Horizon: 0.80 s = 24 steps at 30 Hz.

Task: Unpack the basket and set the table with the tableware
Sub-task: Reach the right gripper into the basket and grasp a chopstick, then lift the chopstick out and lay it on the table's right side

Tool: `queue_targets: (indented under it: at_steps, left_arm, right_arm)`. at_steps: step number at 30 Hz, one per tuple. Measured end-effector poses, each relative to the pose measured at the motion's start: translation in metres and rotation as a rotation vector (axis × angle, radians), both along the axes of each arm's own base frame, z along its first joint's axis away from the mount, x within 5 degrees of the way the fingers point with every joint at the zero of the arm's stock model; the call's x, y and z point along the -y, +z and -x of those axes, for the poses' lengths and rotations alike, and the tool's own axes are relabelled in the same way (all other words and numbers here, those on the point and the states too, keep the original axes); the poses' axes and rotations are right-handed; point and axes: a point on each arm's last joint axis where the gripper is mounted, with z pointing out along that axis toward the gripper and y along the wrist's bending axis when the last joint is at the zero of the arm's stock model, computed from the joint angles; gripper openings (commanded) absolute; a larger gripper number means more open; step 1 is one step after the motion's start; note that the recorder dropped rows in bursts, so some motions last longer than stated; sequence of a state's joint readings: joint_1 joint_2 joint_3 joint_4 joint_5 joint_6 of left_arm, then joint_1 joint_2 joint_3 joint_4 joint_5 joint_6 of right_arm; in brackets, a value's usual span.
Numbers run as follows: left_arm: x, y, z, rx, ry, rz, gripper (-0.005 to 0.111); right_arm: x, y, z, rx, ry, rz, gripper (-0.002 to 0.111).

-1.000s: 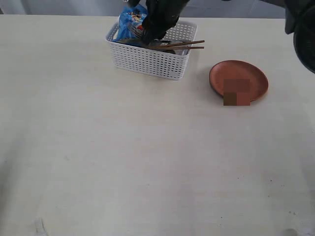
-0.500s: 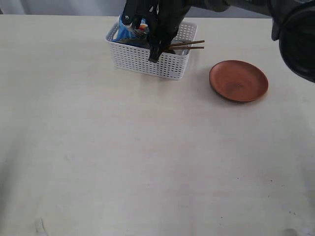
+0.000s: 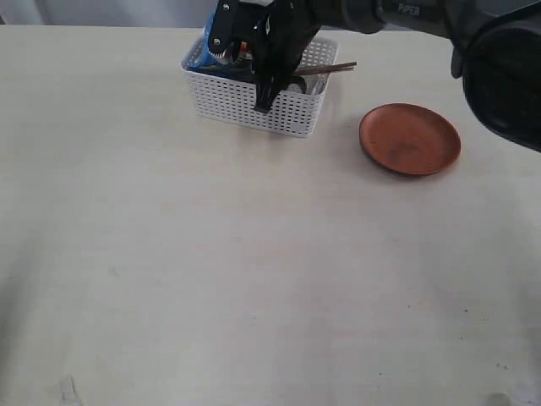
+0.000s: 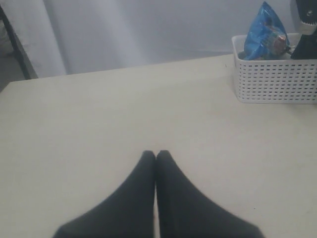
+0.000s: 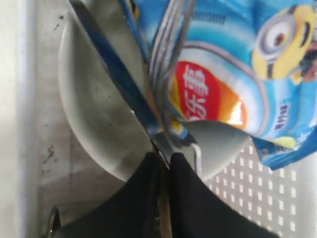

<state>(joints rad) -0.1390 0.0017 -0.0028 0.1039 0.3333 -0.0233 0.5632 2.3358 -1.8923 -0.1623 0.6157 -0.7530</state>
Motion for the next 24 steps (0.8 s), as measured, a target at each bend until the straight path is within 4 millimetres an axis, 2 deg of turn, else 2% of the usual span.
queue_targets:
  at_steps: [8, 16, 21, 24]
  left_arm:
    - [0.000, 0.000, 0.000, 0.000, 0.000, 0.000, 0.000]
    - [0.000, 0.000, 0.000, 0.000, 0.000, 0.000, 0.000]
    - [0.000, 0.000, 0.000, 0.000, 0.000, 0.000, 0.000]
    - [0.000, 0.000, 0.000, 0.000, 0.000, 0.000, 0.000]
  right_arm:
    - [0.001, 0.002, 0.001, -0.006, 0.008, 0.013, 0.000]
    - [0.004, 0.040, 0.005, 0.050, 0.008, -0.019, 0.000]
    - [0.006, 0.051, 0.009, 0.045, 0.003, -0.014, 0.000]
    - [0.009, 0.049, 0.011, 0.010, -0.003, 0.010, 0.000]
